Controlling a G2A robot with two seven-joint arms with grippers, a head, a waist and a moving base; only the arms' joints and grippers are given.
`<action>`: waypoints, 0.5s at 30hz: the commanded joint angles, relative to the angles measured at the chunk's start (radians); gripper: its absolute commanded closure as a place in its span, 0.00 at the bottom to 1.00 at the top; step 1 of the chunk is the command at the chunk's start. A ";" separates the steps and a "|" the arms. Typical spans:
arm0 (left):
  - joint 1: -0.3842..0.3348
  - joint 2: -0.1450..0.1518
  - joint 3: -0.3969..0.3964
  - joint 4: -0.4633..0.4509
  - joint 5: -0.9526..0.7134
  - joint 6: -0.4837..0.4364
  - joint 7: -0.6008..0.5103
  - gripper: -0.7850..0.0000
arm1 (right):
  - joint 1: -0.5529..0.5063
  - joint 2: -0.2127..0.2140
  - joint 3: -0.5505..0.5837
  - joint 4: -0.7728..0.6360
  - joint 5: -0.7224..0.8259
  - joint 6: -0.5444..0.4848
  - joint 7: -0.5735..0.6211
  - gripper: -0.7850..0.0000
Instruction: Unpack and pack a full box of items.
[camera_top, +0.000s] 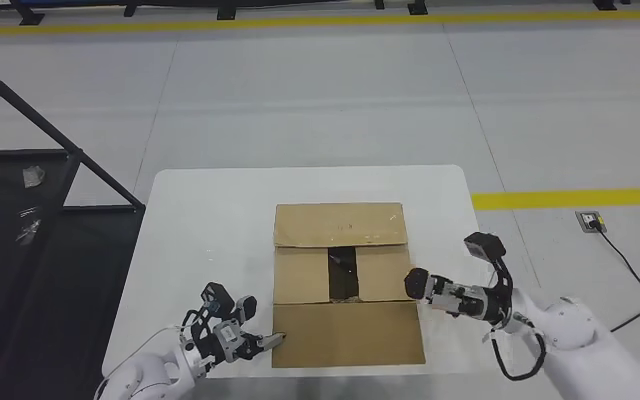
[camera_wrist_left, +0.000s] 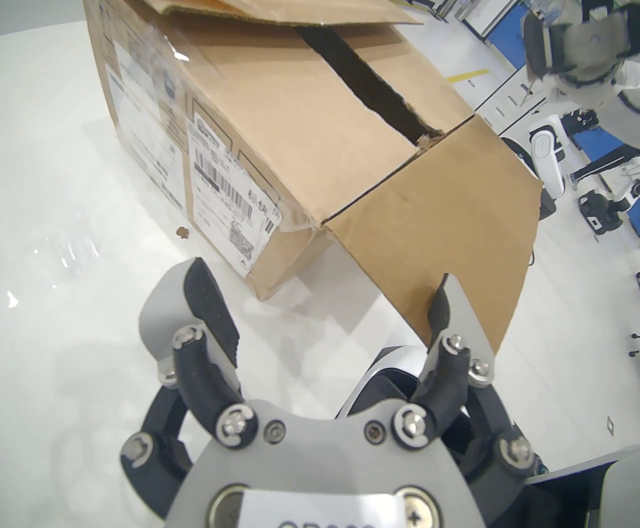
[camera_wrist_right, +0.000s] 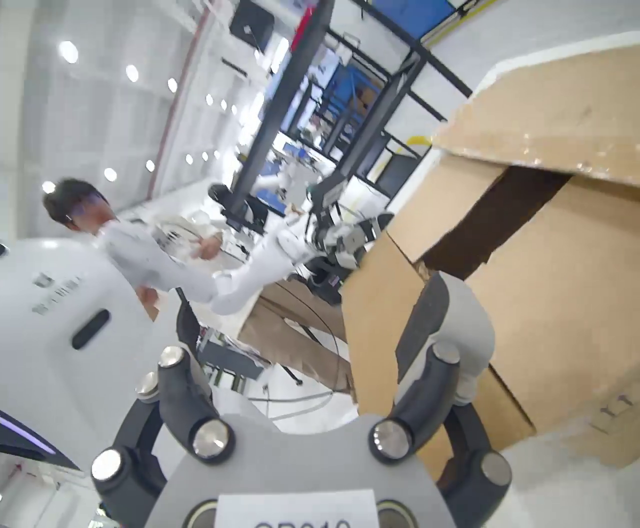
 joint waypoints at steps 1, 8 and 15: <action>0.002 0.000 0.003 0.002 0.004 0.011 0.011 0.00 | 0.006 -0.001 0.002 0.014 0.013 0.016 -0.006 0.00; 0.002 0.000 0.003 0.002 0.004 0.011 0.011 0.00 | 0.006 -0.001 0.002 0.014 0.013 0.016 -0.006 0.00; 0.002 0.000 0.003 0.001 0.005 0.015 0.013 0.00 | -0.002 -0.010 -0.026 -0.081 -0.174 0.079 -0.080 0.00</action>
